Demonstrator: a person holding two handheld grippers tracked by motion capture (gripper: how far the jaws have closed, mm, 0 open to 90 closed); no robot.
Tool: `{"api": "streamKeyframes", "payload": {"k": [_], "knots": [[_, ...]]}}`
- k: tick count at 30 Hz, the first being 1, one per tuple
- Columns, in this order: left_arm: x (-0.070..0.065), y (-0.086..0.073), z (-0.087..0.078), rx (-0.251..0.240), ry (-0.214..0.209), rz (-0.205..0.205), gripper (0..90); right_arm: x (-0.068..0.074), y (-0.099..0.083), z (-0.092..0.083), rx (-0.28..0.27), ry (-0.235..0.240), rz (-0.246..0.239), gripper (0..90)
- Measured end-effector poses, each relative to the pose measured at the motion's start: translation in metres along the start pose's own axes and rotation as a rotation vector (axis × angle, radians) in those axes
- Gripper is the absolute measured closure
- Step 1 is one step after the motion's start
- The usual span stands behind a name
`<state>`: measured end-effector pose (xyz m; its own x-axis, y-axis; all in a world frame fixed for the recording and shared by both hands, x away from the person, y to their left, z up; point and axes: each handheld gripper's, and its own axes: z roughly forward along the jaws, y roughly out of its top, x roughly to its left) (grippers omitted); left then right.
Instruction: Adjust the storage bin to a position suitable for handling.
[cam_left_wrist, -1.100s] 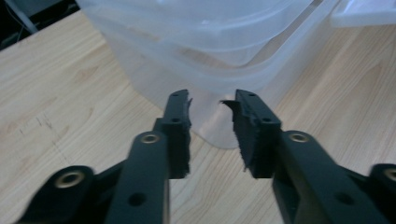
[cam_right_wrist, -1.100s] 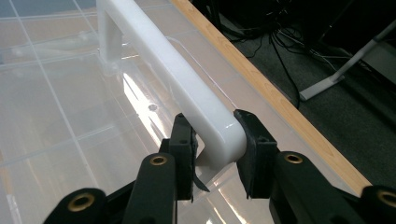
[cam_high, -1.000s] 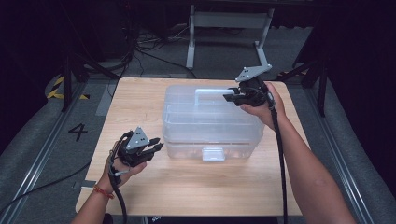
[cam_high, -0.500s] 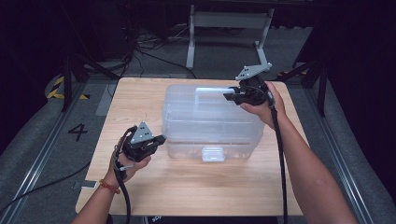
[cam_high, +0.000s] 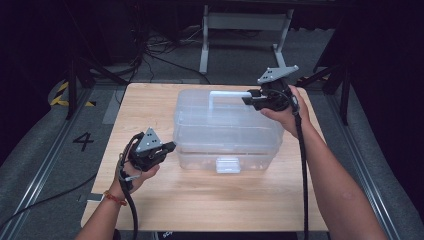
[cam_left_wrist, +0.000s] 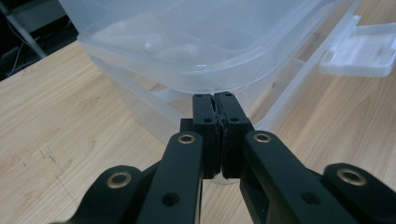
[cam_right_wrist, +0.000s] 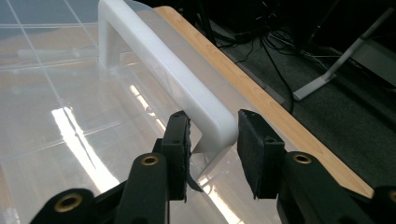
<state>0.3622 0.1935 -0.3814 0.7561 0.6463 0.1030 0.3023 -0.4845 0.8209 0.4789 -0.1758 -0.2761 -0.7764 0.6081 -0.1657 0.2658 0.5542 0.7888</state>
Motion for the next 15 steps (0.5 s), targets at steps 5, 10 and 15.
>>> {"api": "streamKeyframes", "payload": {"k": [5,10,15], "knots": [[0.000,0.001,0.000,-0.005,0.002,-0.002,89.0,0.002,0.002,0.001,0.021,-0.003,-0.022,62.4],[0.001,0.003,-0.001,-0.009,-0.001,0.005,88.9,0.001,0.005,-0.004,0.020,-0.019,-0.026,54.2],[0.001,0.003,-0.001,-0.010,-0.001,0.003,89.0,-0.004,0.002,-0.021,-0.027,-0.041,0.004,50.4]]}}
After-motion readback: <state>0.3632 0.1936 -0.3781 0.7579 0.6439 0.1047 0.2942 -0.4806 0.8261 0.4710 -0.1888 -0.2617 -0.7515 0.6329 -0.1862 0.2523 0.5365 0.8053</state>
